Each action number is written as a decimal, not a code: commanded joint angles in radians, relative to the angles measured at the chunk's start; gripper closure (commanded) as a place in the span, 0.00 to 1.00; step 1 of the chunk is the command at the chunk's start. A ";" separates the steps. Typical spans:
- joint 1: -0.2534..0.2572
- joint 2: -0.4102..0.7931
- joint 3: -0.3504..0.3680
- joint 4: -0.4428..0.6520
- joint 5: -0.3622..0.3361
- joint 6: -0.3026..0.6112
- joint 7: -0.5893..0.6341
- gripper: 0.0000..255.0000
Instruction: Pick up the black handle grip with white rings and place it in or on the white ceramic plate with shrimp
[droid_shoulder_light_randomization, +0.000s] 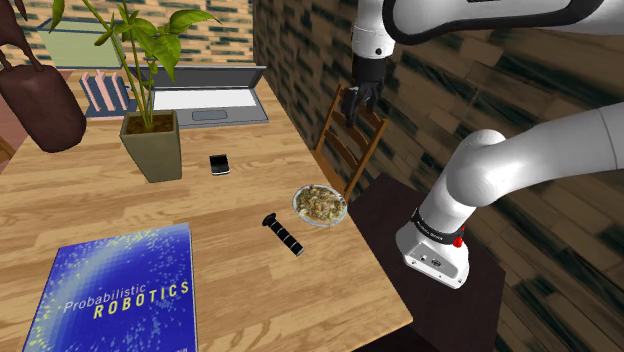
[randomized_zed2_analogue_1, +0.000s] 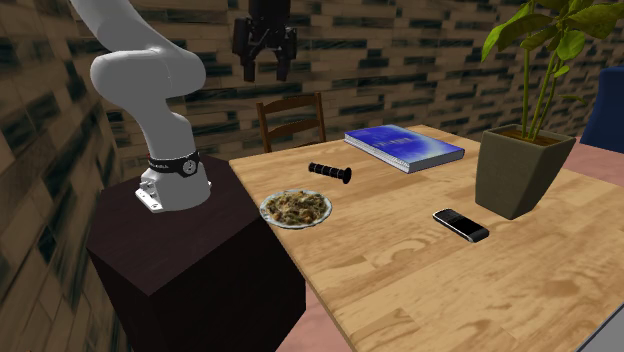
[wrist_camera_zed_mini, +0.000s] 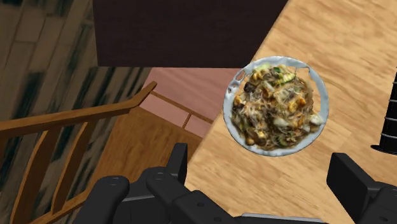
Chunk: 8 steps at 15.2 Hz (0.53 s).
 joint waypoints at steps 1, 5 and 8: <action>0.016 0.016 0.036 -0.041 0.028 0.064 0.040 0.00; 0.050 0.069 0.114 -0.098 0.082 0.186 0.121 0.00; 0.071 0.130 0.177 -0.125 0.117 0.285 0.184 0.00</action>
